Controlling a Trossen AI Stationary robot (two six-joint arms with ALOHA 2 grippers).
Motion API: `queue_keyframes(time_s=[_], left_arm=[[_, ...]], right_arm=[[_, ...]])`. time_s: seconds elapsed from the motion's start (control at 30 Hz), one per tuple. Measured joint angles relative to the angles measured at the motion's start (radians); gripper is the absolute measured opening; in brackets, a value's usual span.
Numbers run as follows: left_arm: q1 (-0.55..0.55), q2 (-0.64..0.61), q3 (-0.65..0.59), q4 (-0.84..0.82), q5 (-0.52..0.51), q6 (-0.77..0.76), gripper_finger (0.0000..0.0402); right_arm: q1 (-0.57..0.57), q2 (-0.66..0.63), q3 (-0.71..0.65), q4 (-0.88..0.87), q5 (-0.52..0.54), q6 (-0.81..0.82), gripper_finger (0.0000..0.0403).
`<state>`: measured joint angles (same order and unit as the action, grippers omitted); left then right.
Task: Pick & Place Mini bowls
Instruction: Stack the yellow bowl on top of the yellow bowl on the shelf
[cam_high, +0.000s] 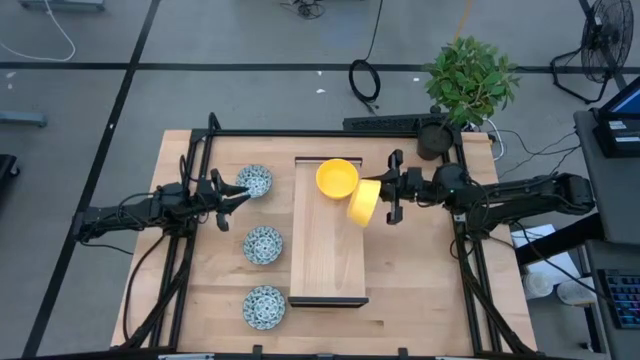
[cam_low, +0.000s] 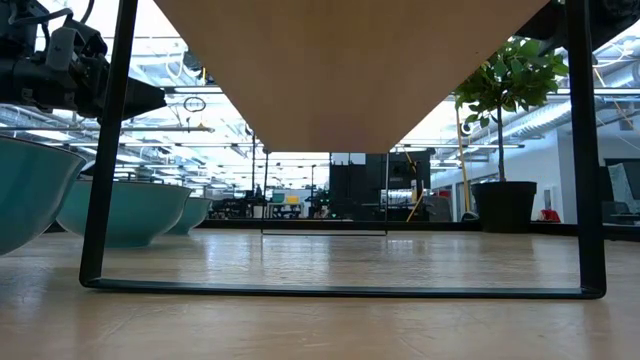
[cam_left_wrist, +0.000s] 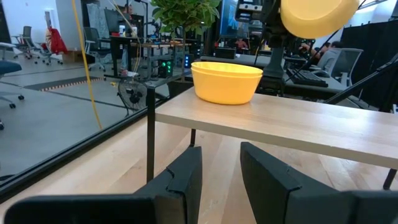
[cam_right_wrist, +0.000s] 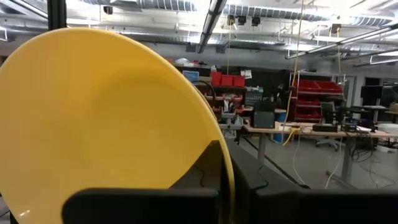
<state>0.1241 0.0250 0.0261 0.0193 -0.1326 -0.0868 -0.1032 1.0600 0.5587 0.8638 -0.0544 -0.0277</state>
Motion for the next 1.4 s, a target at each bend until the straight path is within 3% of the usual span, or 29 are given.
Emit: queue_keyframes(time_s=[0.17,0.27,0.5,0.73,0.9,1.1,1.4], left_arm=[[0.0,0.0,0.0,0.0,0.0,0.0,0.0113],[0.0,0.0,0.0,0.0,0.0,0.0,0.0113],[0.0,0.0,0.0,0.0,0.0,0.0,0.0113],[0.0,0.0,0.0,0.0,0.0,0.0,0.0113],[0.0,0.0,0.0,0.0,0.0,0.0,0.0113],[0.0,0.0,0.0,0.0,0.0,0.0,0.0113],[0.0,0.0,0.0,0.0,0.0,0.0,0.0113]], right_arm=[[-0.011,0.0,0.011,-0.009,0.079,0.004,0.0],[-0.027,0.013,0.089,-0.146,0.135,-0.007,0.0],[-0.098,0.141,0.42,-0.603,0.135,0.04,0.0],[-0.184,0.345,0.768,-0.943,0.127,0.069,0.0],[-0.239,0.474,0.946,-1.166,-0.01,0.137,0.0],[-0.302,0.543,1.029,-1.335,-0.205,0.217,0.0],[-0.343,0.545,1.037,-1.575,-0.237,0.249,0.0]])
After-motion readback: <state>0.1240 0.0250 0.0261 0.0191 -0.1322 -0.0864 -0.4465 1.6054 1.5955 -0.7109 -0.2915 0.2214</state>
